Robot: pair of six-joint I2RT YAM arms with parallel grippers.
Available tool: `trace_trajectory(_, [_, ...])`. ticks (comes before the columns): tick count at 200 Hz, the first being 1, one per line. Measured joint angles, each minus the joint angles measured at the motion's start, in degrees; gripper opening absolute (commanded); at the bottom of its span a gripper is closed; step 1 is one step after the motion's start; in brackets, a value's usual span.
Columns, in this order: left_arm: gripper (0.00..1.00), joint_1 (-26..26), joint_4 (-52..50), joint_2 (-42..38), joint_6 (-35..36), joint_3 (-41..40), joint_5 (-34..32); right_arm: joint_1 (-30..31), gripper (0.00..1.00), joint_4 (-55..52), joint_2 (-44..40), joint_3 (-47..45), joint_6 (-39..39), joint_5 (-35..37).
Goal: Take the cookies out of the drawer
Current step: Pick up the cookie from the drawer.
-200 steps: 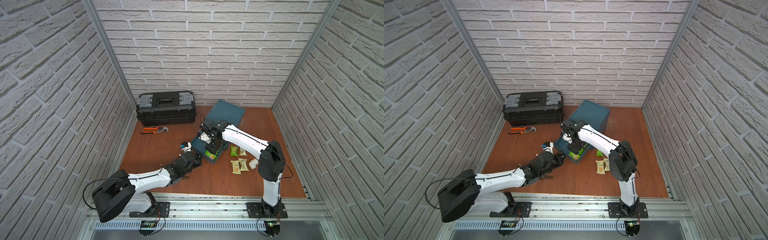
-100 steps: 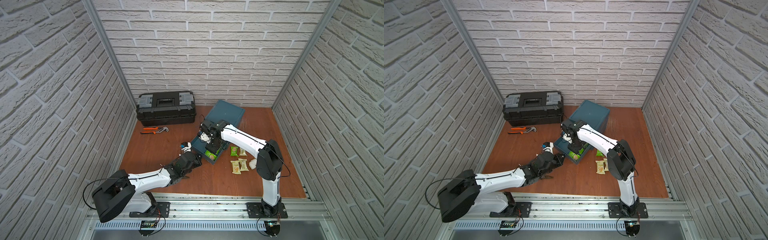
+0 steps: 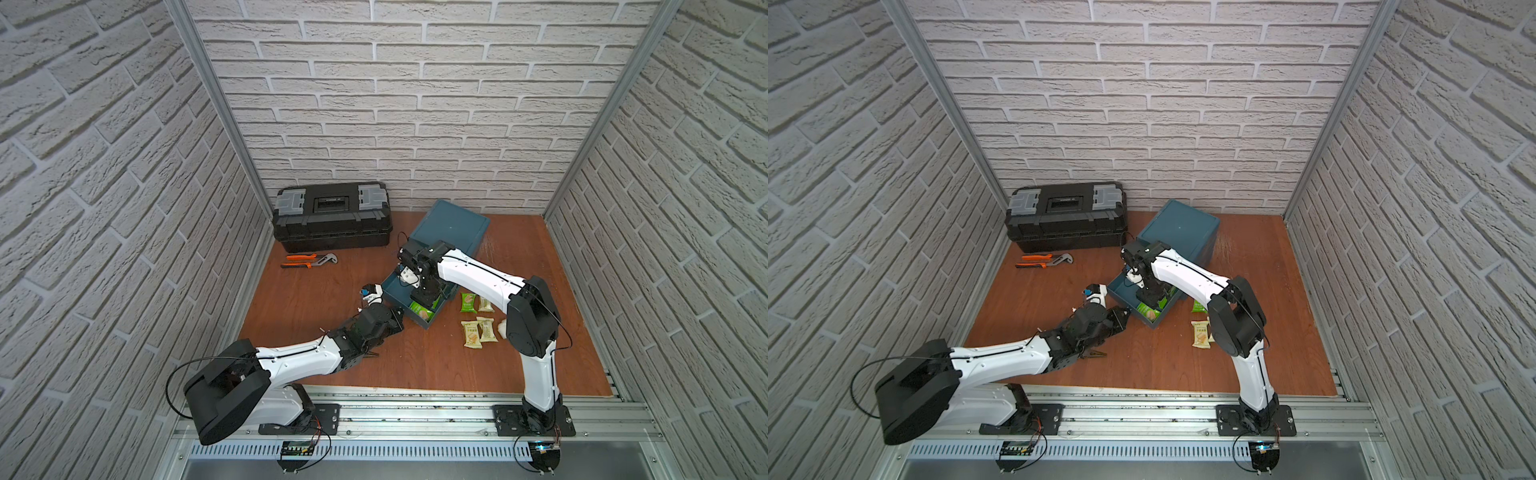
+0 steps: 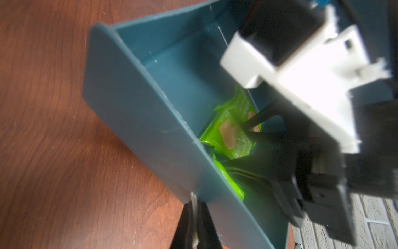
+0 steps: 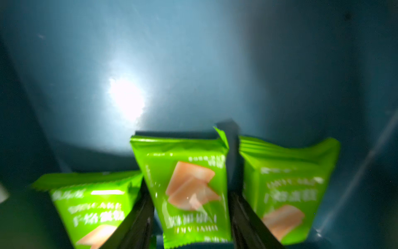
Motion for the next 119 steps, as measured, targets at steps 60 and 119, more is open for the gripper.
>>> trace_trajectory(60, [0.0, 0.1, -0.2, 0.0, 0.0, 0.0, 0.0, 0.0, 0.54, -0.2, 0.6, 0.7, 0.0, 0.1])
trace_trajectory(119, [0.0, 0.1, -0.2, 0.0, 0.0, 0.0, 0.0, 0.0, 0.46, -0.1, 0.6, 0.8, 0.0, 0.0])
